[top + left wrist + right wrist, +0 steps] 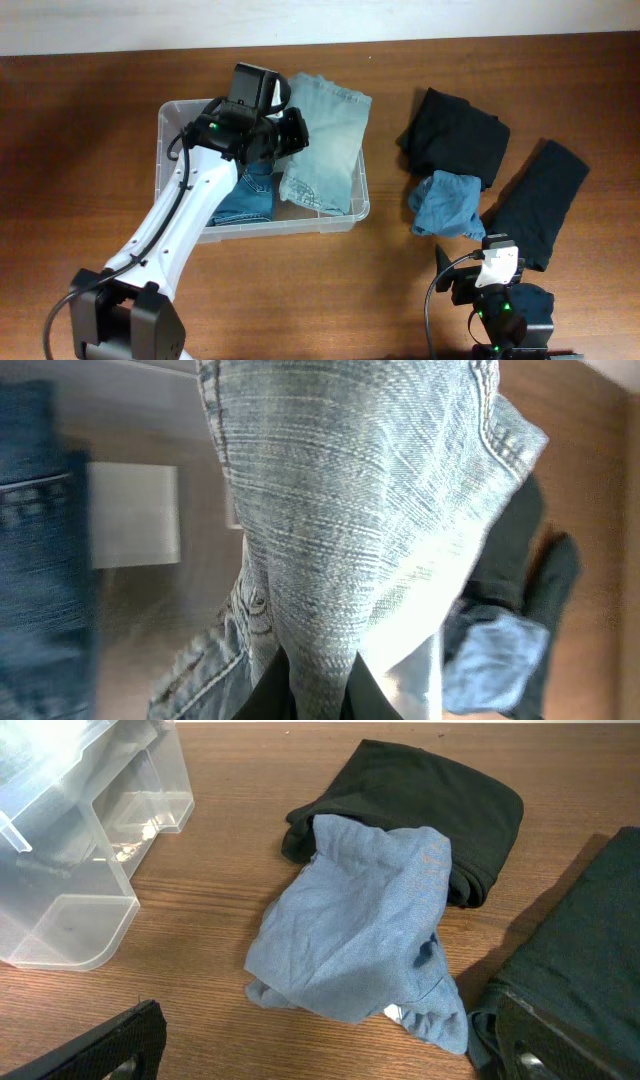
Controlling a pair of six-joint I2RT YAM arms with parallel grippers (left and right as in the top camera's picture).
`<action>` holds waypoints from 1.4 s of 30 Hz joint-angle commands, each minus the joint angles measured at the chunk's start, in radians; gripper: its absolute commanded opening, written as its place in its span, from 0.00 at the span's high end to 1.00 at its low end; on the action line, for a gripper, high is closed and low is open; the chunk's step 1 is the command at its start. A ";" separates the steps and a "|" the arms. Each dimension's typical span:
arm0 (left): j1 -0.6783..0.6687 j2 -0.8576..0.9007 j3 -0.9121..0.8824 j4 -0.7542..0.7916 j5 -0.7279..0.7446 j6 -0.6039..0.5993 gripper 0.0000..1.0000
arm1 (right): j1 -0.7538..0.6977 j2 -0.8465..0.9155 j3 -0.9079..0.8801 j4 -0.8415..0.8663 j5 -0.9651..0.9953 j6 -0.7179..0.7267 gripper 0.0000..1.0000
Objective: Pack container
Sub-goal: 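Lift the light-grey jeans and carry them into the bin, then lower the light-grey jeans beside the blue jeans and release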
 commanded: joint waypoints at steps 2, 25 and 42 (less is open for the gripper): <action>-0.002 -0.013 0.001 -0.003 -0.065 -0.056 1.00 | -0.006 -0.005 -0.007 -0.001 -0.006 -0.005 0.02; 0.000 -0.193 -0.063 0.079 0.058 -0.071 1.00 | -0.006 -0.005 -0.007 -0.001 -0.006 -0.005 0.02; 0.092 -0.174 -0.553 0.599 0.038 -0.168 1.00 | -0.006 -0.005 -0.007 -0.001 -0.006 -0.005 0.02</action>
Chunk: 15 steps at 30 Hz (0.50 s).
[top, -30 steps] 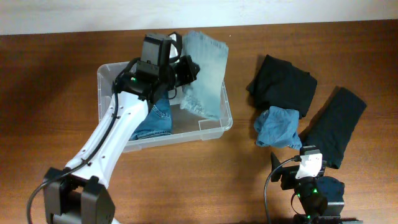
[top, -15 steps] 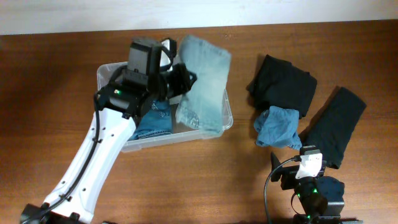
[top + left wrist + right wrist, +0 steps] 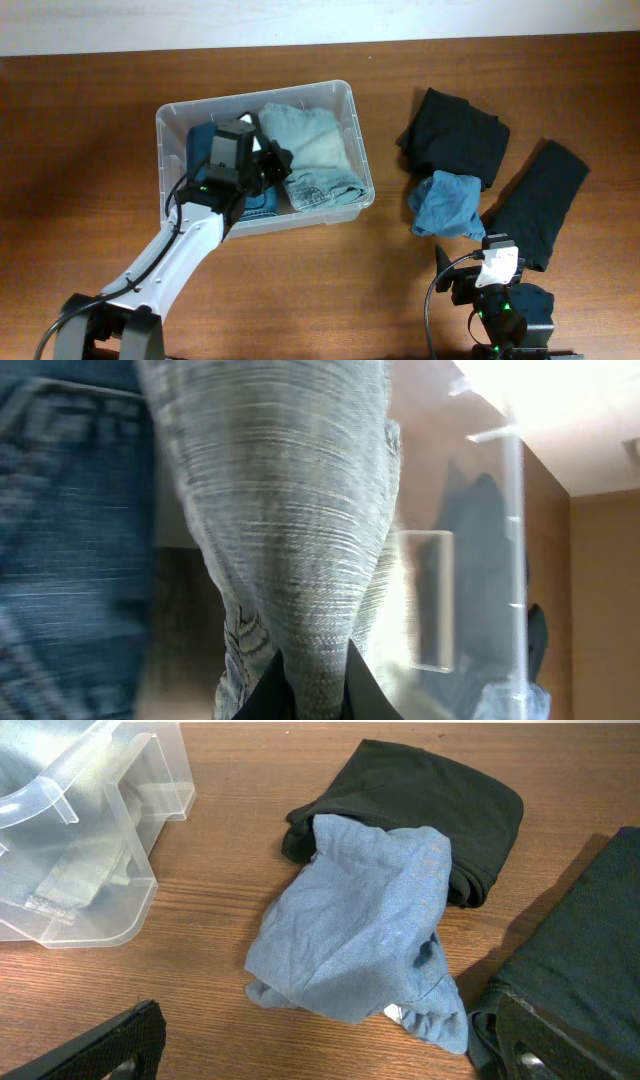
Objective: Pack container
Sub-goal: 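Lower the light-grey jeans beside the blue jeans and release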
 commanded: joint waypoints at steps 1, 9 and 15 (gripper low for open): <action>0.037 -0.005 -0.013 0.050 0.066 0.048 1.00 | -0.006 -0.005 -0.007 -0.002 -0.006 -0.005 0.02; 0.118 -0.005 -0.013 0.172 0.186 0.177 1.00 | -0.006 -0.005 -0.007 -0.002 -0.006 -0.005 0.02; 0.118 -0.005 -0.013 0.095 0.185 0.255 0.98 | -0.006 -0.005 -0.007 -0.002 -0.006 -0.005 0.02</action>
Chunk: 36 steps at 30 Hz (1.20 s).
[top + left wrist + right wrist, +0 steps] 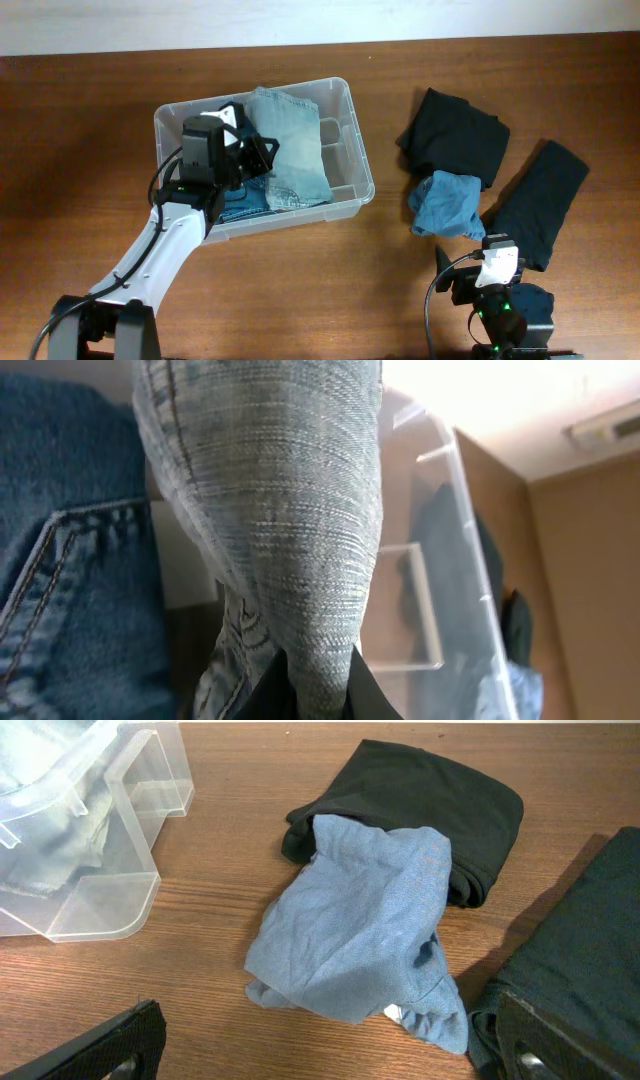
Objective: Pack container
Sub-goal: 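Lower the light-grey jeans beside the blue jeans and release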
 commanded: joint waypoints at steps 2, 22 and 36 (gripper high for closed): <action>0.005 -0.005 0.008 -0.020 0.034 0.071 0.99 | -0.006 -0.005 -0.007 -0.001 -0.006 -0.006 0.01; -0.136 0.041 0.008 0.172 0.029 -0.096 0.99 | -0.006 -0.005 -0.007 -0.001 -0.006 -0.006 0.02; -0.114 0.203 0.008 0.188 0.077 -0.080 0.99 | -0.006 -0.005 -0.007 -0.001 -0.006 -0.006 0.02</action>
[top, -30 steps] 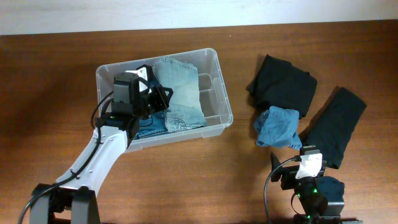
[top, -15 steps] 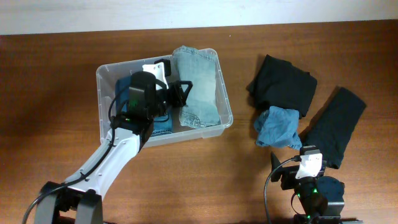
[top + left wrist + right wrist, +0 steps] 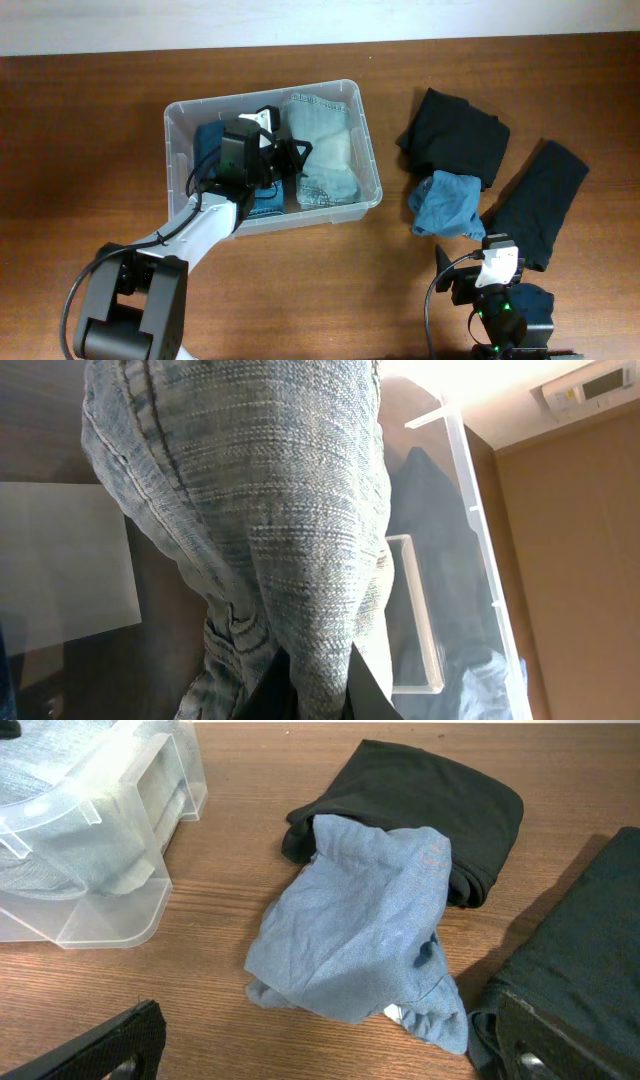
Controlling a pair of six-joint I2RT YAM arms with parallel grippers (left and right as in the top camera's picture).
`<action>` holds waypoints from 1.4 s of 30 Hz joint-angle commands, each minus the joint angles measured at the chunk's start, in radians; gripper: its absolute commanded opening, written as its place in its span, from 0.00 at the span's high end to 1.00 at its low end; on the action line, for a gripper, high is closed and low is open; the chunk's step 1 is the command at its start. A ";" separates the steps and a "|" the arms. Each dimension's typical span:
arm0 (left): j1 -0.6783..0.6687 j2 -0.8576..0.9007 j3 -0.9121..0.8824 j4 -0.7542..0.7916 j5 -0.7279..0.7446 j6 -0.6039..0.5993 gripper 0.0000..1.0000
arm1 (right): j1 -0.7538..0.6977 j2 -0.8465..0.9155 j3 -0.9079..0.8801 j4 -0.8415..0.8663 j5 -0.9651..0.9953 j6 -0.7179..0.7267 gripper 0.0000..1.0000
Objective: Pack container
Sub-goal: 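Lower the light-grey jeans beside the blue jeans and release, then press and tuck the light-grey jeans into the bin with the left gripper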
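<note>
A clear plastic container (image 3: 176,110) sits left of centre on the wooden table. Dark blue jeans (image 3: 212,145) lie in its left half. Light blue jeans (image 3: 325,150) fill its right half, and my left gripper (image 3: 290,158) is shut on their fold inside the container. In the left wrist view the light jeans (image 3: 260,510) fill the frame, pinched between the black fingers (image 3: 275,690). My right gripper (image 3: 320,1050) stands open low at the table's front, beside a crumpled light blue garment (image 3: 360,940).
A black folded garment (image 3: 455,135) lies right of the container, the light blue garment (image 3: 445,205) below it, and another black garment (image 3: 540,200) at the far right. The container's right wall (image 3: 110,850) shows in the right wrist view.
The container has shifted a little to the right. My left gripper, holding the light jeans, is now further right in it, and the jeans lie against the right wall.
My left gripper held the light jeans draped over the container's back-right rim. Then they were down inside the right half. After that they were drawn toward the middle over the dark jeans. Now they sit in the right half. The right arm stayed still.
</note>
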 commanded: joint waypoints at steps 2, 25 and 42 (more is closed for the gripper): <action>0.021 0.006 0.002 -0.077 0.037 0.015 0.99 | -0.006 -0.005 -0.007 -0.002 -0.006 -0.006 0.02; 0.088 -0.358 0.049 -0.264 0.122 0.529 0.30 | -0.006 -0.005 -0.007 -0.002 -0.006 -0.006 0.02; -0.018 -0.202 0.061 -0.540 -0.249 0.976 0.41 | -0.006 -0.005 -0.007 -0.002 -0.006 -0.006 0.02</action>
